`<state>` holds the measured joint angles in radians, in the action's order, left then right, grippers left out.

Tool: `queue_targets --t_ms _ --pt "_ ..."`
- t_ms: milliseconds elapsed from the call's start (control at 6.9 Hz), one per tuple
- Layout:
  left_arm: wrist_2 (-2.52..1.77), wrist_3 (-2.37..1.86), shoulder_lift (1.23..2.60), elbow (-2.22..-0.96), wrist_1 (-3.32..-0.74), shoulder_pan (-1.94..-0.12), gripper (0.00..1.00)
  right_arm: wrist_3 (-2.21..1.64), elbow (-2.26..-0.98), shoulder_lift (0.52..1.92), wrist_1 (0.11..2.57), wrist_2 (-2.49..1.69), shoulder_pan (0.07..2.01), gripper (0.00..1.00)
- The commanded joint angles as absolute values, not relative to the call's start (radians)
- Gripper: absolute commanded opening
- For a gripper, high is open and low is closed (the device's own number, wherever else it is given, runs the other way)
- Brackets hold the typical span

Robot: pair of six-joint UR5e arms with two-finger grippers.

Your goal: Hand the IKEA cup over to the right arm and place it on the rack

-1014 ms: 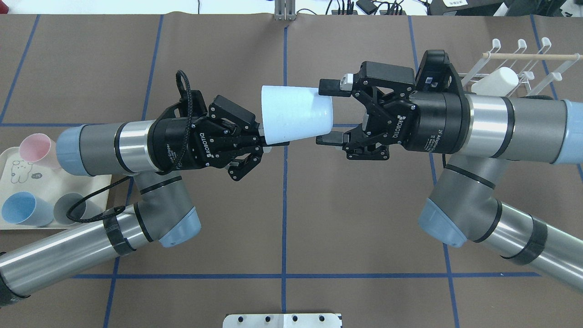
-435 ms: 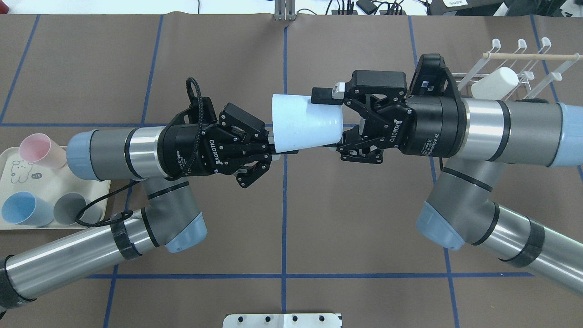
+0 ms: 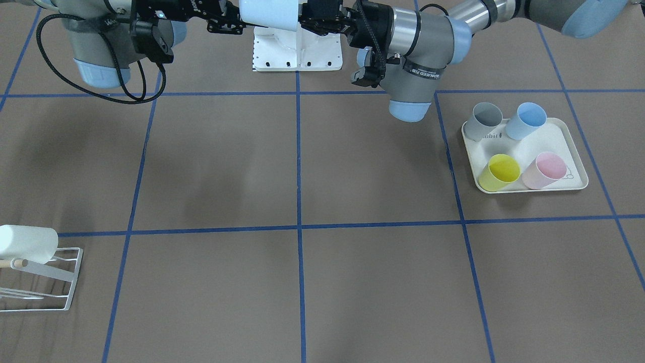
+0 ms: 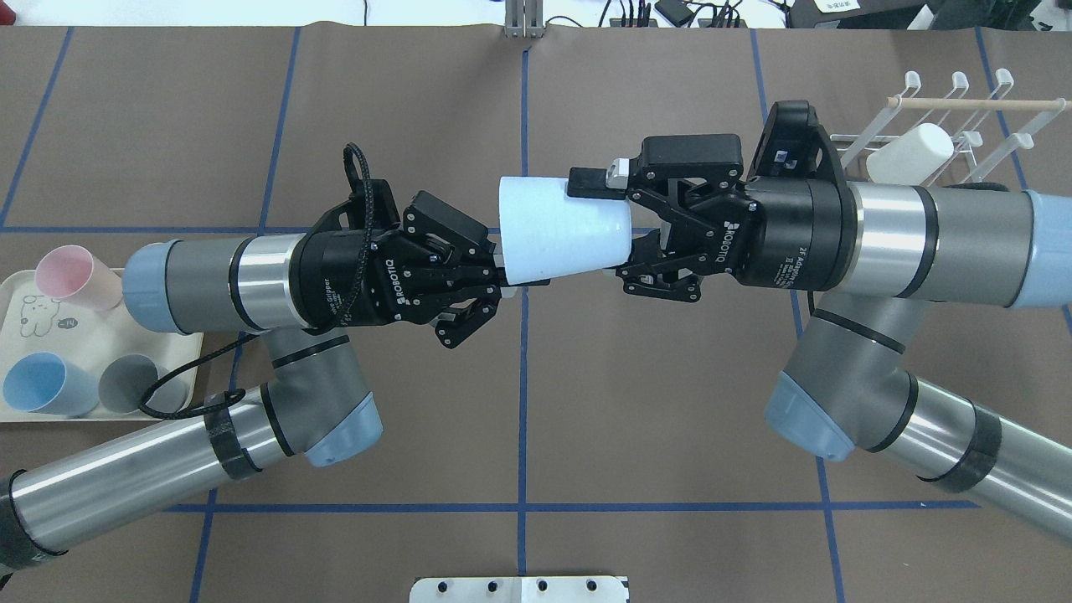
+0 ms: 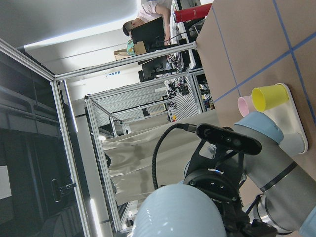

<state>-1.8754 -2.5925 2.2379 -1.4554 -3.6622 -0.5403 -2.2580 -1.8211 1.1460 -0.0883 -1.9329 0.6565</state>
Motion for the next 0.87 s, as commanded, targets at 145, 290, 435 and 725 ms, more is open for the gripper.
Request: queue_targets --t_ms 145,290,435,725 --pt "-1.871 -2.580 2.232 -1.460 -3.666 -0.548 0.81 -2.258 -1.821 1.150 -0.097 -1.931 0.657 0.00" --pt "-1.871 -2.579 2.220 -1.465 -3.668 -0.572 0.79 -2.258 -1.822 1.152 -0.100 -1.907 0.658 0.00" --pt "-1.871 -2.554 2.188 -1.465 -3.668 -0.610 0.78 -2.252 -1.818 1.169 -0.097 -1.901 0.660 0.00" --pt "-1.879 -2.333 2.105 -1.465 -3.654 -0.659 0.78 -2.182 -1.738 1.187 -0.071 -1.914 0.725 0.00"
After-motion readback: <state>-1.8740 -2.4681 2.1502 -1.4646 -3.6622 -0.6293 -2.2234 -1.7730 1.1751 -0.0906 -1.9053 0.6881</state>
